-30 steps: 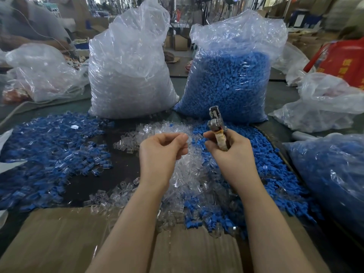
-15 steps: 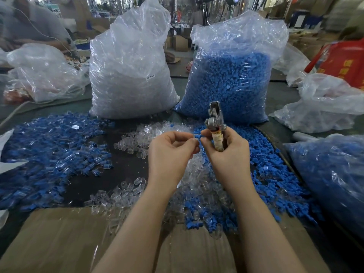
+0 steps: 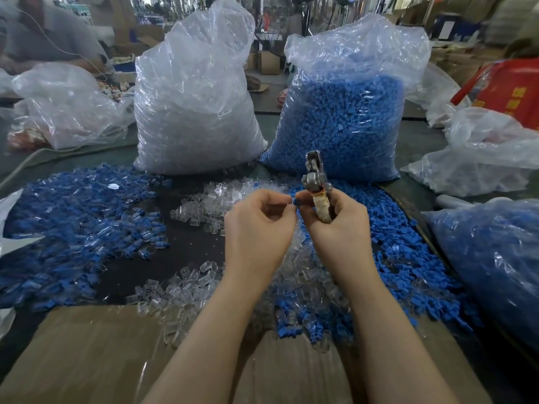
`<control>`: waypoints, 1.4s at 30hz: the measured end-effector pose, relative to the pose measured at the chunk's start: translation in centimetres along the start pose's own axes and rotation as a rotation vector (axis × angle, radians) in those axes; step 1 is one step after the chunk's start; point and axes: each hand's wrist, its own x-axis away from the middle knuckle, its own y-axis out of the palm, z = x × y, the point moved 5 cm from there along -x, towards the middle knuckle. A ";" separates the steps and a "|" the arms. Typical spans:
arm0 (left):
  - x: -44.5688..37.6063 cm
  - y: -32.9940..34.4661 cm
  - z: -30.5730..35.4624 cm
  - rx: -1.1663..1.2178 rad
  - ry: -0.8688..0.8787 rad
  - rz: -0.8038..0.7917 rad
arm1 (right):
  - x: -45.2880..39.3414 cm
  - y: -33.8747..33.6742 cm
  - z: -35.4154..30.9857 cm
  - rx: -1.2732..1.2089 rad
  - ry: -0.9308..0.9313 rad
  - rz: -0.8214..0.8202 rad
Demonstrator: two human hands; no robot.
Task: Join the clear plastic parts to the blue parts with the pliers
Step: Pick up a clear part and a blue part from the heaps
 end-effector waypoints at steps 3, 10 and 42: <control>-0.1 -0.1 -0.3 0.017 -0.024 0.016 | 0.0 0.1 -0.2 -0.006 -0.003 -0.031; -0.6 -0.4 -1.0 0.232 -0.150 0.025 | -0.2 -0.2 0.1 -0.033 0.066 -0.115; -0.8 -0.8 0.0 0.479 -0.092 -0.040 | 0.4 0.2 0.5 0.270 0.026 -0.353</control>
